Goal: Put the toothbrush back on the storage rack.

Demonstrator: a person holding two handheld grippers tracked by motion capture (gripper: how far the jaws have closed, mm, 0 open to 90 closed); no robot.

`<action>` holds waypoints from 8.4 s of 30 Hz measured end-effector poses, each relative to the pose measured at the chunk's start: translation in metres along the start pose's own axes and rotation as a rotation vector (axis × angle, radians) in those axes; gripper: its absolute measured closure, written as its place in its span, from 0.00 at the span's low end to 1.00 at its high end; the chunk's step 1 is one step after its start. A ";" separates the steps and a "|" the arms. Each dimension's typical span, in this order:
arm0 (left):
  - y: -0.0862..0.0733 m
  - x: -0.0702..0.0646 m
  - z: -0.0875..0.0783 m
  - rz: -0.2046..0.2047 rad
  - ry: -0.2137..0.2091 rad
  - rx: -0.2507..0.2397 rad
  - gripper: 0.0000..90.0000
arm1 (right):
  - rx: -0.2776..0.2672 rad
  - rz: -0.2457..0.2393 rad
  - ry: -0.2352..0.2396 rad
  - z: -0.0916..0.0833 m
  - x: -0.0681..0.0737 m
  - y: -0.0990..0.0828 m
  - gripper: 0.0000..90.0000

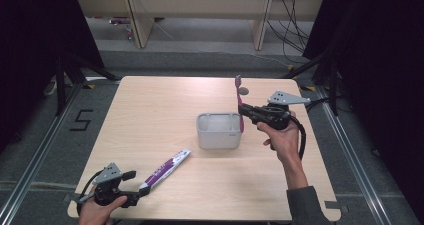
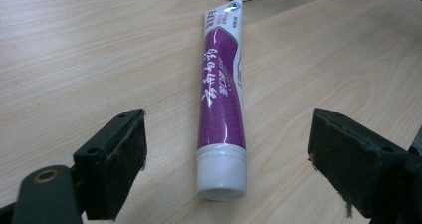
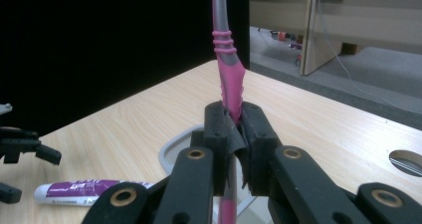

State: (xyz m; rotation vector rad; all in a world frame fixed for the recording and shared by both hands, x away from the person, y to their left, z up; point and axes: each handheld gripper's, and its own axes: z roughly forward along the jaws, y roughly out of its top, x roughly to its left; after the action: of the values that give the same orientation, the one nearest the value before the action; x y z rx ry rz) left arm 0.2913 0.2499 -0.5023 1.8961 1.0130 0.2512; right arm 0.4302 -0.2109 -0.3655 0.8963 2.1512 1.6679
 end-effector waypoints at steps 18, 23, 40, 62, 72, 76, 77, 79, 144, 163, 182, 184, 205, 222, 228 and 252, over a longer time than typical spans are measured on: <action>0.000 -0.001 0.001 -0.006 -0.002 -0.004 0.17 | -0.020 0.057 -0.044 0.019 -0.013 0.002 0.93; 0.000 0.000 0.001 -0.007 -0.005 -0.006 0.17 | -0.022 0.053 -0.050 0.022 -0.019 0.002 0.93; 0.000 -0.001 0.001 -0.007 -0.005 -0.005 0.17 | 0.007 0.075 -0.087 0.042 -0.031 -0.012 0.93; 0.000 -0.001 0.001 0.000 -0.013 0.002 0.17 | 0.041 0.102 -0.110 0.054 -0.044 -0.035 0.93; 0.000 -0.001 0.001 -0.001 -0.010 -0.001 0.17 | 0.054 0.119 -0.119 0.057 -0.045 -0.041 0.92; -0.001 -0.001 0.001 0.000 -0.008 -0.007 0.17 | 0.060 0.137 -0.113 0.057 -0.046 -0.043 0.92; -0.001 -0.001 0.001 0.001 -0.015 -0.009 0.17 | 0.057 0.138 -0.112 0.057 -0.046 -0.043 0.92; -0.001 -0.001 0.002 0.001 -0.015 -0.010 0.17 | 0.058 0.134 -0.116 0.057 -0.046 -0.043 0.92; 0.000 -0.002 0.001 0.001 -0.006 0.006 0.17 | 0.089 0.031 -0.152 0.053 -0.044 -0.051 0.77; 0.000 -0.002 0.001 -0.001 -0.006 0.010 0.17 | 0.102 0.061 -0.130 0.016 -0.024 -0.046 0.41; -0.001 -0.002 0.002 -0.005 -0.016 0.001 0.17 | 0.129 0.070 -0.145 -0.021 -0.015 -0.062 0.40; -0.001 -0.002 0.002 -0.003 -0.018 -0.002 0.17 | 0.135 0.055 -0.145 -0.025 -0.015 -0.065 0.40; -0.001 -0.001 0.002 -0.003 -0.010 -0.002 0.17 | 0.221 0.074 -0.137 -0.042 0.000 -0.097 0.39; 0.000 -0.001 0.002 0.001 -0.008 -0.002 0.17 | 0.303 0.122 -0.130 -0.050 0.017 -0.129 0.30; 0.001 -0.002 0.002 0.006 -0.014 0.003 0.17 | 0.311 0.093 -0.116 -0.055 0.021 -0.137 0.29; 0.001 -0.002 0.002 -0.003 -0.008 0.007 0.17 | 0.331 0.108 -0.169 -0.080 0.041 -0.162 0.28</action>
State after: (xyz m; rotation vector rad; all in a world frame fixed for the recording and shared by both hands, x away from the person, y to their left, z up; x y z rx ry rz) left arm 0.2914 0.2468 -0.5022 1.9005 1.0127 0.2388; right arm 0.3050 -0.2708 -0.4876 1.2154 2.3335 1.2446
